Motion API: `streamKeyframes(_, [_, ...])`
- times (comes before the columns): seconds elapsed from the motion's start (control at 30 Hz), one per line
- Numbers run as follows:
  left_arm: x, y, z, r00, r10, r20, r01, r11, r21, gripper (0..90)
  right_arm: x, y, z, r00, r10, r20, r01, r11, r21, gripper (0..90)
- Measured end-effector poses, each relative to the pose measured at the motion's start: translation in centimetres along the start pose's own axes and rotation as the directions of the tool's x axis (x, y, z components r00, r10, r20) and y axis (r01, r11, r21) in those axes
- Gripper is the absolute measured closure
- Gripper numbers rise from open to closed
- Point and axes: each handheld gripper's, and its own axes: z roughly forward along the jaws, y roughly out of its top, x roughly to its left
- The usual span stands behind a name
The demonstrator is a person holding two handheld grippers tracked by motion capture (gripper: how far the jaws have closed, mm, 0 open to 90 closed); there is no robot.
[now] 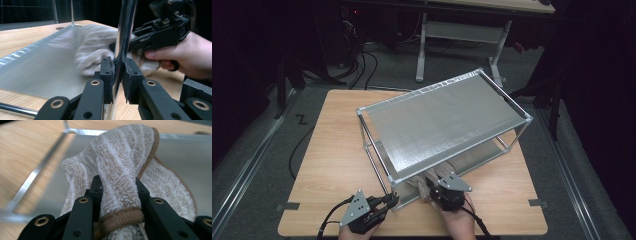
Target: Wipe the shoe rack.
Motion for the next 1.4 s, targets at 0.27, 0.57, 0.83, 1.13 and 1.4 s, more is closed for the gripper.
streamKeyframes(0.27, [-0.3, 0.0, 0.2, 0.9999, 0.002, 0.010, -0.002, 1.0000, 0.000, 78.7, 4.5, 0.1, 3.5, 0.9940, -0.021, -0.107, 0.027, 0.9983, 0.052, 68.7])
streamKeyframes(0.57, [-0.2, 0.0, 0.1, 0.9999, -0.005, 0.016, 0.005, 1.0000, 0.001, 78.5, 4.2, 0.1, 5.4, 0.9964, -0.043, -0.073, 0.051, 0.9928, 0.109, 67.6])
streamKeyframes(0.83, [-0.2, -0.1, 0.0, 0.9999, -0.006, 0.016, 0.006, 1.0000, 0.004, 78.5, 2.1, 0.3, 5.7, 0.9983, -0.053, -0.025, 0.056, 0.9896, 0.132, 67.7])
streamKeyframes(1.13, [-0.1, -0.1, 0.0, 0.9994, -0.020, 0.027, 0.020, 0.9997, 0.011, 78.2, -2.1, 0.2, 5.5, 0.9992, -0.004, 0.040, -0.001, 0.9912, 0.132, 67.6])
streamKeyframes(1.4, [0.1, 0.4, 0.0, 0.9968, -0.069, 0.040, 0.066, 0.9955, 0.067, 77.4, -6.6, 0.0, 5.2, 0.9910, 0.031, 0.130, -0.050, 0.9888, 0.141, 67.6])
